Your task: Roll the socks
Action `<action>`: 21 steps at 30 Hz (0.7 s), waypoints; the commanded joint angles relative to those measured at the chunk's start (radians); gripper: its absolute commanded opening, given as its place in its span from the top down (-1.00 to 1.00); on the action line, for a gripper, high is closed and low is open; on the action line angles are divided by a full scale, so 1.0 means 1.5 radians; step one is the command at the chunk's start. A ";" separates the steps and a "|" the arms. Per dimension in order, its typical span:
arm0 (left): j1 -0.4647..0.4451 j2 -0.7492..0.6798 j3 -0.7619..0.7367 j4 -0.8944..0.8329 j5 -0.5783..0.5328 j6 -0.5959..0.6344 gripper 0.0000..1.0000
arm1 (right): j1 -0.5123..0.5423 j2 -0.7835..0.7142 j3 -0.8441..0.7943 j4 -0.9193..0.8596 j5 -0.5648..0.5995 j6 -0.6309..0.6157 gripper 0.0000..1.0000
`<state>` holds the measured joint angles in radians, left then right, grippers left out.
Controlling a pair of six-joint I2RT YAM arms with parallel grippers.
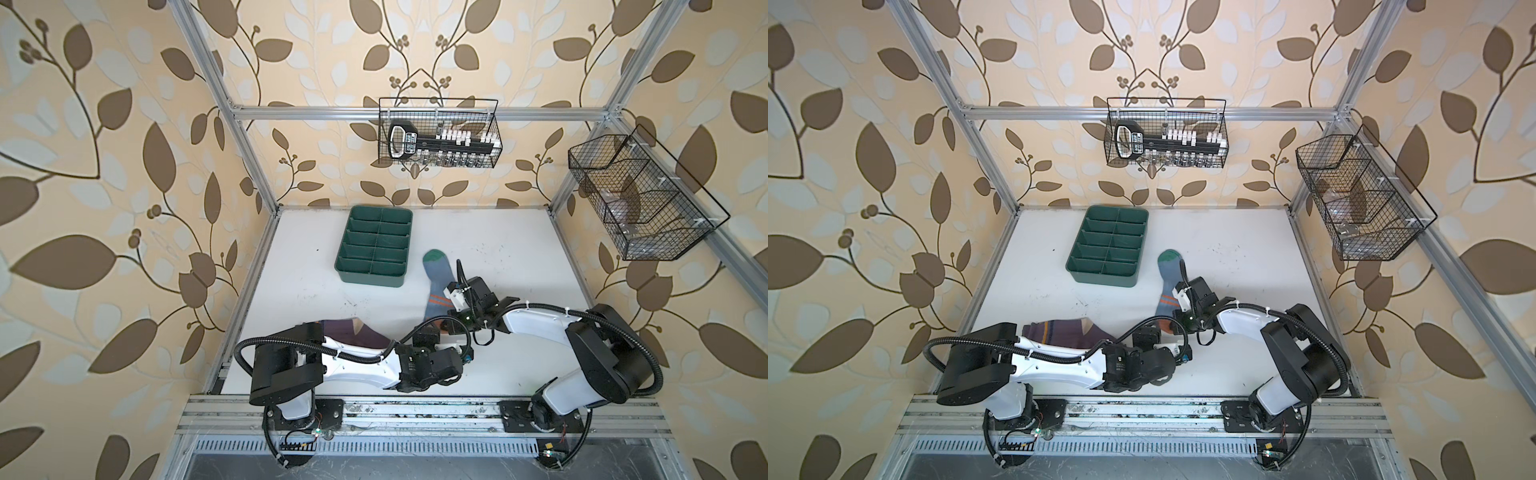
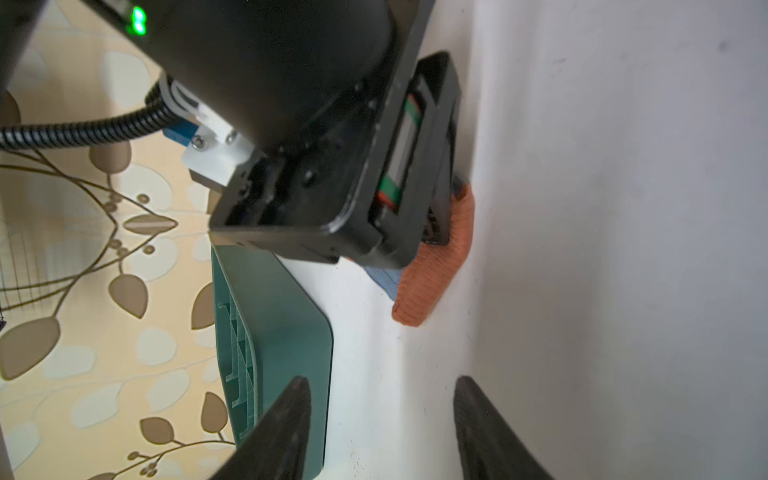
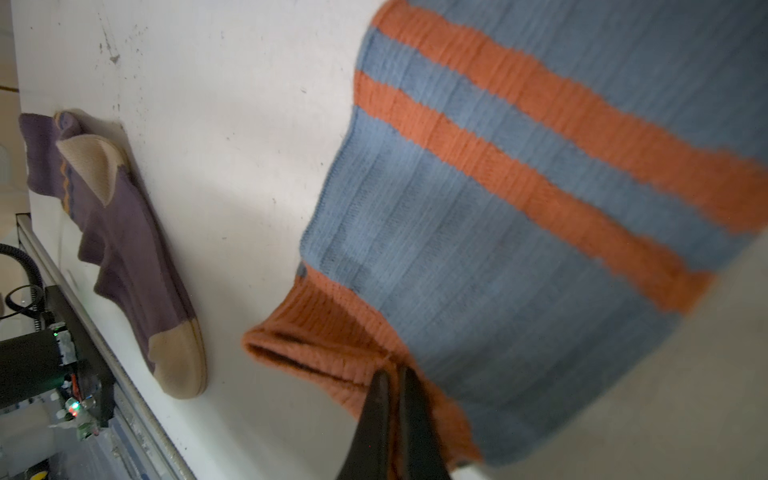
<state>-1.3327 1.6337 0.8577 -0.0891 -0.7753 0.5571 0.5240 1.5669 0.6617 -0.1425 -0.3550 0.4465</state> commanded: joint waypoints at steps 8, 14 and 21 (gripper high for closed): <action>0.007 -0.168 0.025 -0.232 0.120 -0.121 -0.20 | 0.004 0.043 -0.034 -0.191 0.004 0.000 1.00; 0.007 -0.197 0.017 -0.229 0.149 -0.135 -0.30 | 0.016 0.032 -0.060 -0.197 -0.038 0.038 1.00; -0.001 -0.164 0.029 -0.237 0.168 -0.162 -0.37 | 0.003 0.013 -0.099 -0.176 -0.094 0.073 1.00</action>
<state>-1.3235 1.3872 0.8696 -0.4194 -0.5507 0.3523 0.5266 1.5364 0.6044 -0.1879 -0.5236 0.5220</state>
